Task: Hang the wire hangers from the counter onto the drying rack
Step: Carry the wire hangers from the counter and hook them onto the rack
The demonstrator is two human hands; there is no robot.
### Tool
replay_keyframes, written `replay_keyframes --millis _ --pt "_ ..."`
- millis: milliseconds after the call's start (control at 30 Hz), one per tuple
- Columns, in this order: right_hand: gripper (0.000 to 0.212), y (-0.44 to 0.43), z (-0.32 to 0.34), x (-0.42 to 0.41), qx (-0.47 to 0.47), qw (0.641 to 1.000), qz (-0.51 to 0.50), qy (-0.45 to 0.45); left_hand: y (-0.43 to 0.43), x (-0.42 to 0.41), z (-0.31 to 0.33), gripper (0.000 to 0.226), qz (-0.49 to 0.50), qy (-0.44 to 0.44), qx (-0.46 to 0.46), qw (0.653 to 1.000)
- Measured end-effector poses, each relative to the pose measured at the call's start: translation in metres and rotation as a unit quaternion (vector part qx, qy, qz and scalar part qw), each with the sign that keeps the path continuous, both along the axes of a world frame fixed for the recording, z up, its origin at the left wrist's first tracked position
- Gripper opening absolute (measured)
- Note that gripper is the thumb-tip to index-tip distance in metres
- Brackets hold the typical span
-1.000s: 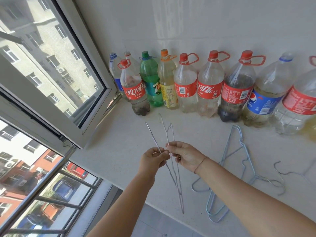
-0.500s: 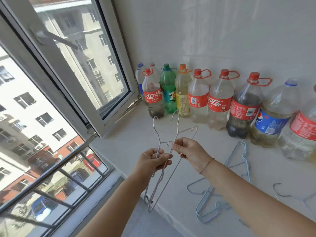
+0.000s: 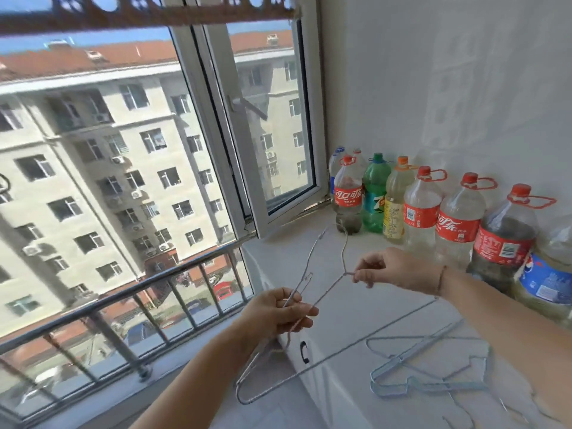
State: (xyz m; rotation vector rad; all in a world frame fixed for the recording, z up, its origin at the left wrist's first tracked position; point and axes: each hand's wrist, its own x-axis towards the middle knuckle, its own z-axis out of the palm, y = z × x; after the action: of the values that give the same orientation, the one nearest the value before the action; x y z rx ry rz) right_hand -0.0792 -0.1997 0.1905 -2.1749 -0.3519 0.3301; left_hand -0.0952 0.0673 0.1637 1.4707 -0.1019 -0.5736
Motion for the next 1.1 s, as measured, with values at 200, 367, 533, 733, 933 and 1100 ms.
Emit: replay_keyframes --millis 200,367,533,733,933,1100 --pt "0.021 0.045 0.030 -0.009 0.069 0.991 0.095 0.066 0.073 -0.027 0.038 0.020 0.179 -0.018 -0.053 0.982" --pt "0.019 0.098 0.055 -0.005 0.035 0.993 0.103 0.042 0.147 -0.025 0.078 0.022 0.309 -0.050 -0.001 0.950" --pt "0.013 0.160 0.081 0.008 0.148 0.987 0.045 0.041 0.195 -0.037 0.131 0.020 0.381 -0.121 0.016 0.916" --pt "0.022 0.234 0.140 0.006 0.365 0.922 0.035 0.123 0.232 -0.046 0.179 0.018 0.400 -0.166 -0.019 0.901" --pt "0.025 0.299 0.205 -0.007 0.451 0.878 0.071 0.148 0.279 -0.059 0.217 0.022 0.433 -0.209 -0.091 0.872" --pt "0.025 0.352 0.239 -0.013 0.469 0.865 0.104 0.145 0.310 -0.059 0.240 0.025 0.423 -0.226 -0.107 0.871"
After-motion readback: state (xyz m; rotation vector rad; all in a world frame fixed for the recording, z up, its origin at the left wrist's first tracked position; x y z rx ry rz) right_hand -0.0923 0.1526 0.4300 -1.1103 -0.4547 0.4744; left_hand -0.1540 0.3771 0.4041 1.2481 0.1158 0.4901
